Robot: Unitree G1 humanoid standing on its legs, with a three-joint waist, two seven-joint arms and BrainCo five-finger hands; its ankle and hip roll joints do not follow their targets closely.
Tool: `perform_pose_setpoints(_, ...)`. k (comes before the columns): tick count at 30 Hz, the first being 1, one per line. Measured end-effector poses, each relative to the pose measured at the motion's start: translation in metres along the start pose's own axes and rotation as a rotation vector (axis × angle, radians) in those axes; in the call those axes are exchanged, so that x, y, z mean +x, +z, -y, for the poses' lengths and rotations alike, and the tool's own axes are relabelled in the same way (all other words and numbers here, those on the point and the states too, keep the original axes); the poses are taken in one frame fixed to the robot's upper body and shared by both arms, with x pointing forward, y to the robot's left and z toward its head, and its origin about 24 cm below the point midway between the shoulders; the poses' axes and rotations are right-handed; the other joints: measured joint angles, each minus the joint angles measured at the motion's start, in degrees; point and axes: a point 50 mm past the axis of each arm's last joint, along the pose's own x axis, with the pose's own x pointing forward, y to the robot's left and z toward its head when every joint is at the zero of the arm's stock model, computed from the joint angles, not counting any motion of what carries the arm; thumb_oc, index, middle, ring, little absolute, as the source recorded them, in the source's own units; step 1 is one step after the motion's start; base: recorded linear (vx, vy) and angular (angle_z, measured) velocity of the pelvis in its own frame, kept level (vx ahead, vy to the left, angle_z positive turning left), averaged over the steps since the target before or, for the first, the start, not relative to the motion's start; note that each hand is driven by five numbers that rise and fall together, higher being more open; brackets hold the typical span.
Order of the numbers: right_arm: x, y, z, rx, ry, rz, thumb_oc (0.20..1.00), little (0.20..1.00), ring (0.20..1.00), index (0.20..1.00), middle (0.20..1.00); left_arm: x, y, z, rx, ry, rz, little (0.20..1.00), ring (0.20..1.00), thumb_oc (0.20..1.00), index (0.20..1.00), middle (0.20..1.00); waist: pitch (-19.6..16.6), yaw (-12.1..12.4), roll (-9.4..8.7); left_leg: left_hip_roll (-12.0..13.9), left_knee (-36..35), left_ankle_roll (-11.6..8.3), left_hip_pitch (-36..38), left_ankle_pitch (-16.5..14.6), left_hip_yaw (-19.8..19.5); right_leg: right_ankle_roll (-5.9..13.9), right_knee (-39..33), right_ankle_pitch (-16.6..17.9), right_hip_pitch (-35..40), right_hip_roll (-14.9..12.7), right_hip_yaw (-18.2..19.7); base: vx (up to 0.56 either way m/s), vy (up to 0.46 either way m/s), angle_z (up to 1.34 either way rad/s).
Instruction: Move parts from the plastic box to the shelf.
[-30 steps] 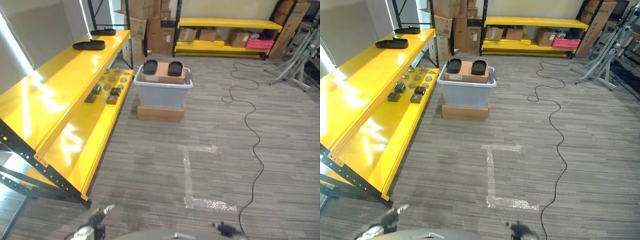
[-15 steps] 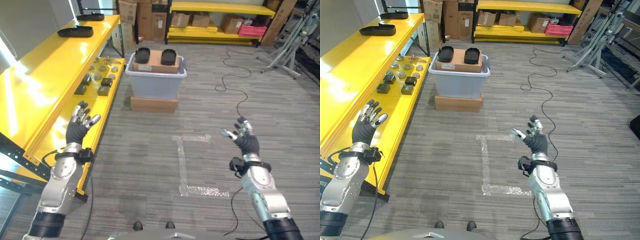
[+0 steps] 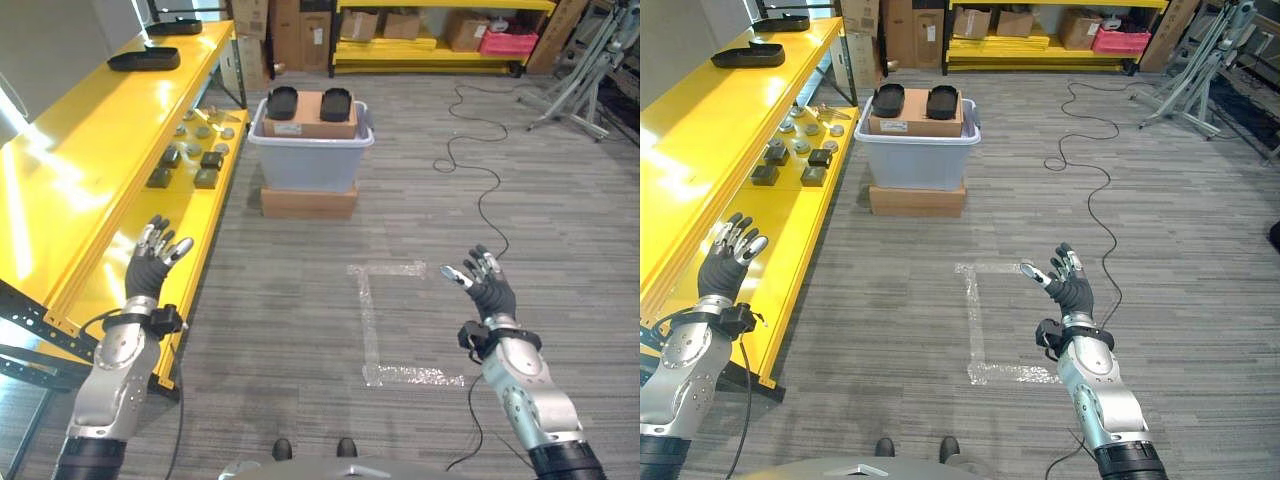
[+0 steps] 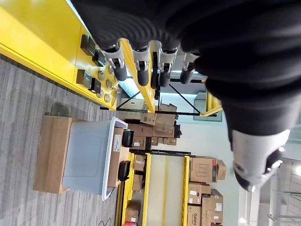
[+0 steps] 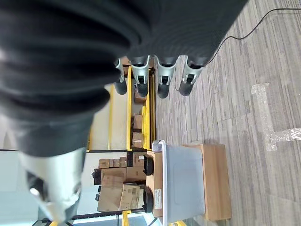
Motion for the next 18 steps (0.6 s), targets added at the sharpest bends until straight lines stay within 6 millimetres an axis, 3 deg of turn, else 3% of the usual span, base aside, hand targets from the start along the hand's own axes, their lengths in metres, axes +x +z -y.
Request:
perform_pose_setpoints(2,0.0,0.0,-0.001,0.014,0.002,-0.003,1.0,1.0,1.0,1.0,1.0,0.0,0.0,-0.001,-0.01,0.01,-0.004,1.0,1.0,1.0,1.0,1.0,0.22,0.27,0.02,-0.04,0.0,-0.2,0.12,-0.63,0.01,0.46,1.64,-0.82,-0.8,0.02,0.23,0.09,0.083,-0.07)
perform_pose_setpoints(5,0.004,0.003,-0.008,0.043,0.026,0.003,1.0,1.0,1.0,1.0,1.0,0.005,0.002,0.002,-0.035,0.028,-0.003,1.0,1.0,1.0,1.0,1.0,2.84,0.2,-0.25,-0.4,1.14,1.24,0.0,-0.79,0.38,1.97,12.53,-3.52,-5.49,-0.33,0.18,0.05,0.086,-0.1)
perform_pose_setpoints(7,0.008,0.008,-0.015,0.05,0.046,0.023,1.0,1.0,1.0,1.0,1.0,0.012,0.002,0.003,-0.042,0.039,-0.004,1.0,1.0,1.0,1.0,1.0,5.56,0.39,-0.28,0.0,3.6,2.36,-0.6,-1.71,1.32,4.29,24.01,-5.14,-10.83,-1.16,-0.14,0.06,0.121,-0.13)
perform_pose_setpoints(9,0.007,0.009,-0.02,0.071,0.054,0.033,1.0,1.0,1.0,1.0,1.0,0.014,0.002,0.002,-0.037,0.045,-0.005,1.0,1.0,1.0,1.0,1.0,6.99,0.51,-1.4,-1.76,8.26,3.64,-2.36,-3.64,1.72,5.52,37.34,-4.8,-17.61,-3.2,0.05,0.11,0.144,-0.12)
perform_pose_setpoints(10,0.005,0.011,-0.022,0.078,0.063,0.043,1.0,1.0,1.0,1.0,1.0,0.014,0.002,0.001,-0.036,0.048,-0.007,1.0,1.0,1.0,1.0,1.0,8.4,0.58,-1.32,-2.13,11.47,4.32,-3.06,-5.41,2.56,5.96,43.03,-2.89,-20.37,-4.36,-0.19,0.12,0.051,-0.13)
perform_pose_setpoints(11,0.003,0.011,-0.023,0.088,0.067,0.044,1.0,1.0,1.0,1.0,1.0,0.011,-0.001,0.0,-0.037,0.063,-0.019,1.0,1.0,1.0,1.0,1.0,9.51,0.31,-0.19,-1.7,15.47,4.67,-4.31,-7.6,2.55,6.39,47.35,0.1,-22.52,-4.74,-0.21,0.12,-0.005,-0.11)
perform_pose_setpoints(13,0.0,0.007,-0.027,0.09,0.082,0.026,1.0,1.0,1.0,1.0,1.0,0.008,-0.003,-0.006,-0.028,0.088,-0.026,1.0,1.0,1.0,1.0,1.0,9.73,0.55,0.44,-1.88,17.64,5.57,-4.76,-9.05,3.25,6.69,53.11,1.31,-25.91,-6.09,-0.32,0.26,-0.108,-0.16)
perform_pose_setpoints(14,0.0,0.005,-0.029,0.089,0.095,0.02,1.0,1.0,1.0,1.0,1.0,0.008,-0.001,-0.01,-0.027,0.107,-0.019,1.0,1.0,1.0,1.0,1.0,9.83,0.57,0.35,-2.01,18.42,4.89,-5.27,-9.92,3.97,6.93,53.42,0.19,-27.37,-6.93,-1.06,0.55,-0.313,-0.32)
perform_pose_setpoints(16,-0.002,0.004,-0.032,0.088,0.124,0.014,1.0,1.0,1.0,1.0,1.0,0.007,0.007,-0.025,-0.024,0.175,0.011,1.0,1.0,1.0,1.0,1.0,9.71,1.19,-0.7,-3.07,19.29,3.21,-6.38,-11.4,4.23,6.84,35.39,-3.62,-26.41,-7.49,-2.56,0.7,-0.374,-0.2)
perform_pose_setpoints(17,-0.003,0.003,-0.031,0.089,0.133,0.015,1.0,1.0,1.0,1.0,1.0,0.008,0.013,-0.031,-0.02,0.196,0.034,1.0,1.0,1.0,1.0,1.0,9.1,0.81,-2.21,-4.24,19.49,3.27,-7.56,-11.43,3.21,6.69,16.61,-3.65,-23.83,-7.04,-0.75,0.74,-0.308,0.25)
perform_pose_setpoints(18,-0.004,0.002,-0.027,0.097,0.126,0.01,1.0,1.0,1.0,1.0,1.0,0.01,0.014,-0.03,-0.023,0.193,0.041,1.0,1.0,1.0,1.0,1.0,9.34,0.37,-2.85,-4.64,19.64,3.4,-7.54,-11.49,2.79,6.66,8.64,-3.51,-21.95,-7.01,0.24,0.6,-0.225,0.41)
